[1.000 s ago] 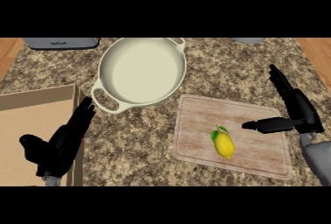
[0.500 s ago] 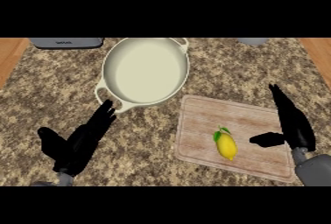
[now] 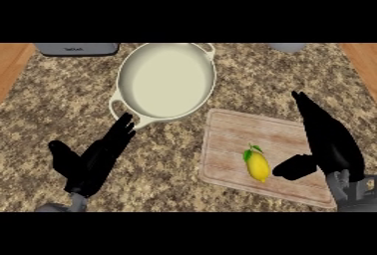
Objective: Pick the lemon from the cutting board and place it in the pot
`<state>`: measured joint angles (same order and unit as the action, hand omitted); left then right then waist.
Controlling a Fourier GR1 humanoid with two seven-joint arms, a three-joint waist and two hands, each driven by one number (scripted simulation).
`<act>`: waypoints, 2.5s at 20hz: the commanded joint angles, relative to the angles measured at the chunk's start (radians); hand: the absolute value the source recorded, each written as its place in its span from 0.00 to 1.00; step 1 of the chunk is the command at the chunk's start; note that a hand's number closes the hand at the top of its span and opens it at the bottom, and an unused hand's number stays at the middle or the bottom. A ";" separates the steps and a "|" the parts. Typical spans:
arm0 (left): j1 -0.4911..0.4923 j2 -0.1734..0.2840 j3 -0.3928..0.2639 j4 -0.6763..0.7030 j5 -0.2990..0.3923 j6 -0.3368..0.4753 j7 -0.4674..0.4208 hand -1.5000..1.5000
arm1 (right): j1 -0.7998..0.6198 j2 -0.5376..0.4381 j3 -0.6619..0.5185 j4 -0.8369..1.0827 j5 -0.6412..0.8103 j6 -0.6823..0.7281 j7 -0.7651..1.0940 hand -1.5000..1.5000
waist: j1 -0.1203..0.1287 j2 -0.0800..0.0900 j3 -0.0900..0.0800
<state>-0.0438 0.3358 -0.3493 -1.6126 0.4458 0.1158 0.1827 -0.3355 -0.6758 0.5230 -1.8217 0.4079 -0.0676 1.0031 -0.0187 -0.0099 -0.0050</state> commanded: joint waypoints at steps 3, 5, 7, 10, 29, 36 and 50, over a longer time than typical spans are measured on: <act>0.005 -0.002 -0.019 -0.033 -0.016 -0.012 0.019 0.50 | -0.148 0.048 -0.055 -0.141 -0.128 0.212 0.402 0.00 | 0.022 0.004 0.002; 0.011 0.000 -0.008 -0.043 -0.016 -0.001 0.031 0.50 | -0.152 0.095 -0.032 -0.175 -0.102 0.186 0.479 0.00 | 0.020 0.002 0.002; -0.024 0.017 0.032 -0.044 0.015 -0.019 0.060 0.50 | -0.127 0.102 -0.037 -0.182 -0.107 0.188 0.481 0.00 | 0.014 0.004 0.002; -0.008 -0.007 0.009 -0.027 0.003 -0.037 0.031 0.50 | -0.145 0.188 -0.008 -0.086 -0.087 0.155 0.470 0.00 | 0.026 0.009 0.003; -0.010 -0.027 0.034 -0.038 -0.024 -0.037 0.083 0.50 | 0.011 0.273 0.049 0.027 0.173 0.224 0.400 0.00 | 0.012 0.006 0.004; 0.044 -0.073 0.007 -0.035 -0.070 -0.031 0.032 0.50 | 0.068 0.368 0.071 0.082 0.262 0.217 0.360 0.00 | 0.019 0.008 0.004; 0.049 -0.054 0.073 -0.044 -0.066 -0.098 0.046 0.50 | 0.115 0.459 -0.025 0.176 0.358 0.240 0.265 0.00 | 0.024 0.009 0.005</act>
<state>-0.0214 0.2769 -0.2812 -1.6265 0.3858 0.0310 0.2226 -0.2091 -0.2777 0.4948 -1.6886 0.7179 0.1546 1.1313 0.0003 -0.0009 -0.0005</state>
